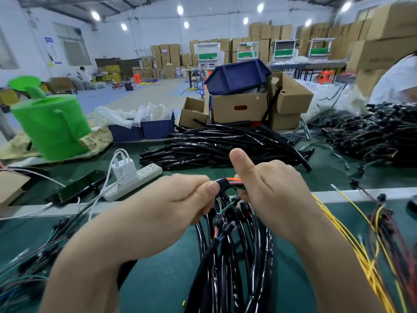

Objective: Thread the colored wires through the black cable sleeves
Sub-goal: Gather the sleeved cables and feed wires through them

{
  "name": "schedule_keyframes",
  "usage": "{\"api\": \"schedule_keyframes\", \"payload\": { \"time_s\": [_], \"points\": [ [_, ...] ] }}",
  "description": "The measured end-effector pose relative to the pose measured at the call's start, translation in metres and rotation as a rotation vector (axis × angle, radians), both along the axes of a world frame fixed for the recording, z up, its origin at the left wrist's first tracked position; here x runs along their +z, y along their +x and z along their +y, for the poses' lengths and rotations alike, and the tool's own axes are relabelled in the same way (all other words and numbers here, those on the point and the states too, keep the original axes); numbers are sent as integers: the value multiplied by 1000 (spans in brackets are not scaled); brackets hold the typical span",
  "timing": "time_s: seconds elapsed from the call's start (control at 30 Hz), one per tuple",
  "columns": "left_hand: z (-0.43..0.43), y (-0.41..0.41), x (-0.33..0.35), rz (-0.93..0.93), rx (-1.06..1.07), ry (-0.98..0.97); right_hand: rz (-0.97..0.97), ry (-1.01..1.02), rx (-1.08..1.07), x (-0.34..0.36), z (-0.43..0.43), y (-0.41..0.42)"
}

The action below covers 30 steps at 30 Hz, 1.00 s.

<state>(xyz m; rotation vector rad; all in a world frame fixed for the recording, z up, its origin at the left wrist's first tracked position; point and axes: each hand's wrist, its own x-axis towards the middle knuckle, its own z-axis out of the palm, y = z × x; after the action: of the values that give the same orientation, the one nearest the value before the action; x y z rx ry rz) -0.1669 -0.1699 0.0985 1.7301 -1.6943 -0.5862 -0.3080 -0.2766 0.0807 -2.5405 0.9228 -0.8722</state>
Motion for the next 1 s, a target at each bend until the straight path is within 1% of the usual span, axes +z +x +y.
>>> {"api": "schedule_keyframes", "payload": {
  "time_s": [0.13,0.2,0.23,0.33,0.4,0.43,0.47,0.5,0.53,0.57,0.63,0.67,0.73,0.8,0.87,1.0],
  "points": [
    [-3,-18,-1,-207,86,73,79,-113,-56,1,5,1],
    [-5,-25,-1,-246,86,80,89,-118,-16,0,6,5],
    [-6,-27,0,-234,84,78,70,-109,11,0,6,8],
    [-8,-26,2,-122,41,27,-35,-99,55,0,8,11],
    [-11,-22,1,-124,29,-45,-130,-92,85,2,9,9],
    [-11,-20,1,-143,34,-81,-177,-133,63,2,9,8],
    [-10,-17,0,-160,42,-126,-243,-188,2,4,8,7],
    [-9,-13,0,-172,55,-169,-339,-201,-76,6,4,3],
    [-6,-9,2,-169,67,-203,-456,-149,-151,8,1,-1],
    [-3,-6,4,-150,72,-226,-582,-30,-197,10,-3,-6],
    [3,-1,7,-108,52,-235,-793,310,-190,12,-9,-16],
    [5,-1,9,-102,39,-237,-845,461,-165,11,-11,-19],
    [6,-4,9,-111,22,-245,-842,699,-131,11,-12,-21],
    [4,-8,8,-109,0,-230,-830,863,-59,10,-14,-19],
    [4,-9,8,-91,-18,-213,-831,901,-19,11,-13,-16],
    [5,-4,8,-57,2,-201,-769,816,-6,8,-13,-16]
  ]
}}
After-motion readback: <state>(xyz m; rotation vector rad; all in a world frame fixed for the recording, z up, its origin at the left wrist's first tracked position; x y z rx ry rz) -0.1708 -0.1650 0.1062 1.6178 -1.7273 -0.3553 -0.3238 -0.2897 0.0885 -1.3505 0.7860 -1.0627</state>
